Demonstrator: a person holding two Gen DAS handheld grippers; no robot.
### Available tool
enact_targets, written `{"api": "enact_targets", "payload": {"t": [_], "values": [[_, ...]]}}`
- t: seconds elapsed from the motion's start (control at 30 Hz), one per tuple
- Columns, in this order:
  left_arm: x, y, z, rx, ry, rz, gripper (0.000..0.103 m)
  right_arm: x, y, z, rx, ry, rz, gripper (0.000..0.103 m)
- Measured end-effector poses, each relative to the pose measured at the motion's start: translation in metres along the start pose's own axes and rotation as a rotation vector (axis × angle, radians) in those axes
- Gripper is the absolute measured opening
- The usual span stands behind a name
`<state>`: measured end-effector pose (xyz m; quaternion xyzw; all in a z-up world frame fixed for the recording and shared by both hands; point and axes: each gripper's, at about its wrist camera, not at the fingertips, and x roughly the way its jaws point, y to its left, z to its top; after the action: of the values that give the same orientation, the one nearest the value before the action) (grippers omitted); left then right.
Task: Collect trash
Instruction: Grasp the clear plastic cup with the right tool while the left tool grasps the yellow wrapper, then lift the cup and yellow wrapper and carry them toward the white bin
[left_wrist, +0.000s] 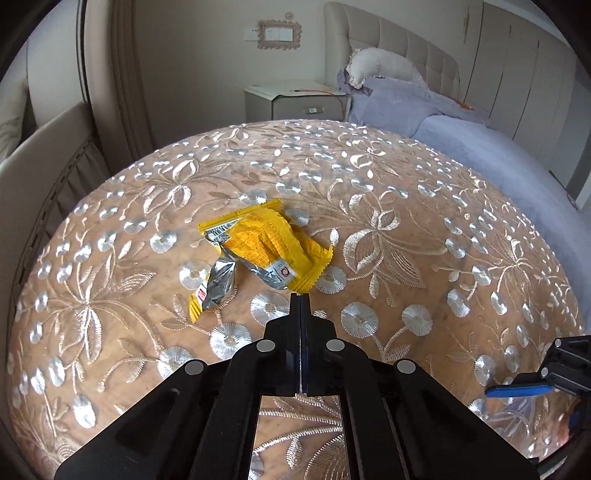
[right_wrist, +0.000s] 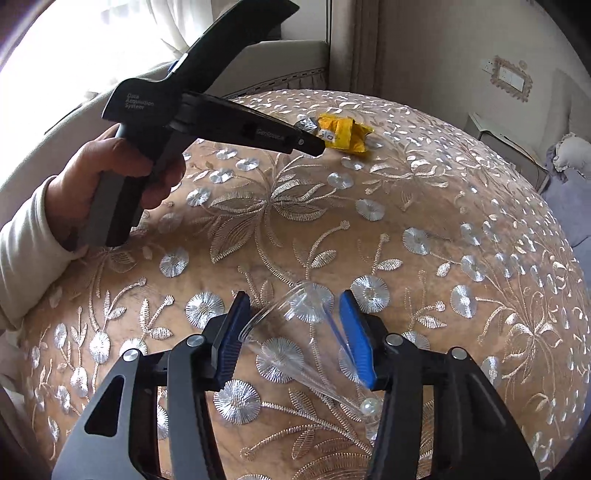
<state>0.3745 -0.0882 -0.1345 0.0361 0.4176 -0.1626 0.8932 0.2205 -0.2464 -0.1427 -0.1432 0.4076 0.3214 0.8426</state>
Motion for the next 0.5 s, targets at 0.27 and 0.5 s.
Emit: {"api": "enact_targets", "payload": {"t": [0.27,0.5], "values": [[-0.008,0.012,0.006,-0.056,-0.034,-0.015,0.000,-0.015,-0.005,0.000,0.045,-0.048,0.019,0.051],[-0.008,0.013,0.018,-0.055,-0.056,0.102,0.063,-0.022,-0.004,0.003,0.050,-0.084,0.029,0.051]]}}
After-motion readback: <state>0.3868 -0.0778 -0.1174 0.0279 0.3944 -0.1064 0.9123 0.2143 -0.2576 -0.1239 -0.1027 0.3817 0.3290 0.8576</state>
